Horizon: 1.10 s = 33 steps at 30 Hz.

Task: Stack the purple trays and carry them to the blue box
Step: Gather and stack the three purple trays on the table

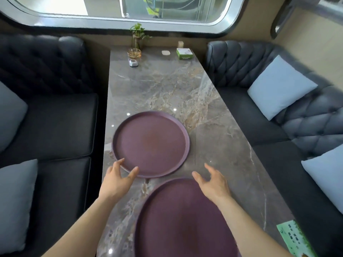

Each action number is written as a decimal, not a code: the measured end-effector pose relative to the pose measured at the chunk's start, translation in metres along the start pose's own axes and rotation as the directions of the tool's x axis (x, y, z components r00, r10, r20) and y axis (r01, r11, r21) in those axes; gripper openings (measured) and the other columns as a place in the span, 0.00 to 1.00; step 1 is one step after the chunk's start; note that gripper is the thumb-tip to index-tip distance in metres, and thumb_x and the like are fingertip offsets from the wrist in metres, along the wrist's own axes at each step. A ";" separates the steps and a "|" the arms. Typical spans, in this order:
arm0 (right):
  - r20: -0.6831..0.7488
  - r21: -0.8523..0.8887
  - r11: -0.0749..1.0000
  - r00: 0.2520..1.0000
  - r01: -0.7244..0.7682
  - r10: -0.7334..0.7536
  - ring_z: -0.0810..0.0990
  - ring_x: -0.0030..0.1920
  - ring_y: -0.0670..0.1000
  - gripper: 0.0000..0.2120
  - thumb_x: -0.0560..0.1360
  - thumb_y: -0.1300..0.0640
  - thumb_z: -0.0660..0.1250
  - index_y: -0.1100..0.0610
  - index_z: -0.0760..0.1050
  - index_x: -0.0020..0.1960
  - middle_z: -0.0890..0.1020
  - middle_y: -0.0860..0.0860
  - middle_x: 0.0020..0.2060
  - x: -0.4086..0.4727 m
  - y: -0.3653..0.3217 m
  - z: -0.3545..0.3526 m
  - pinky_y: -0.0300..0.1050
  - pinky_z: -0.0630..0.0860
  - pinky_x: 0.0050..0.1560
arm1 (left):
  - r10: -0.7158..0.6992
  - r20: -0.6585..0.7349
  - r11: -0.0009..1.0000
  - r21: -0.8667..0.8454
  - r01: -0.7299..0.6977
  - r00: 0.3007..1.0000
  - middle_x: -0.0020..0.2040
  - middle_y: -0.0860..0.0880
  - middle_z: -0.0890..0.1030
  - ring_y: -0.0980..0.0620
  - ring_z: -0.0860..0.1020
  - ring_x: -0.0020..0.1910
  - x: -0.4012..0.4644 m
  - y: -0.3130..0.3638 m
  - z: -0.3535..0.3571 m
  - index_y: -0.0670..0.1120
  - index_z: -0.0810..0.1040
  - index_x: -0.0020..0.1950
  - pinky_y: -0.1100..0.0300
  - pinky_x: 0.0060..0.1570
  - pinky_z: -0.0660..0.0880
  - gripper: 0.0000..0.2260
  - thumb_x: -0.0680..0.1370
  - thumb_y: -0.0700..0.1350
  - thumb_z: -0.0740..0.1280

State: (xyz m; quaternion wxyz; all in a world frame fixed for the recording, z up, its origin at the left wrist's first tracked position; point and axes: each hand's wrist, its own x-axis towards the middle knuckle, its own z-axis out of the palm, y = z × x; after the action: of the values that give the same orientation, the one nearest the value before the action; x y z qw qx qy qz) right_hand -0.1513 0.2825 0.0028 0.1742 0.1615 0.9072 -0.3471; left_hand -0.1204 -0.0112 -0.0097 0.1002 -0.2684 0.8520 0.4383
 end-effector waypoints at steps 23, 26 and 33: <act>0.050 0.126 0.988 0.995 -0.087 0.081 0.63 0.76 0.59 0.46 0.72 0.37 0.71 0.57 0.56 0.79 0.60 0.55 0.78 0.188 -0.084 0.050 0.59 0.65 0.73 | -0.241 -0.184 0.968 -0.117 0.223 0.953 0.77 0.42 0.66 0.40 0.64 0.76 0.151 0.003 0.019 0.50 0.57 0.81 0.42 0.73 0.65 0.50 0.66 0.64 0.77; 0.052 0.085 0.993 0.995 -0.088 0.084 0.65 0.74 0.59 0.47 0.70 0.36 0.72 0.59 0.58 0.78 0.61 0.55 0.76 0.185 -0.086 0.047 0.57 0.67 0.70 | -0.226 -0.163 0.967 -0.153 0.202 0.960 0.76 0.44 0.65 0.42 0.65 0.75 0.149 0.003 0.015 0.54 0.57 0.81 0.42 0.72 0.66 0.54 0.62 0.63 0.80; -0.018 0.104 0.990 0.995 -0.097 0.099 0.69 0.71 0.59 0.49 0.67 0.34 0.74 0.60 0.61 0.76 0.64 0.54 0.73 0.160 -0.084 0.030 0.57 0.70 0.67 | -0.151 -0.169 0.974 -0.192 0.118 0.974 0.78 0.49 0.57 0.46 0.69 0.73 0.129 0.032 0.007 0.52 0.54 0.82 0.48 0.71 0.69 0.58 0.60 0.60 0.83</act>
State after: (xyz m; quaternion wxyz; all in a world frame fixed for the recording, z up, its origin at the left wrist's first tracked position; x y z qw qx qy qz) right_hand -0.3216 0.2300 -0.0385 0.1718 0.2188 0.8810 -0.3827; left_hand -0.2463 -0.0378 -0.0444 0.0265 -0.3728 0.7939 0.4796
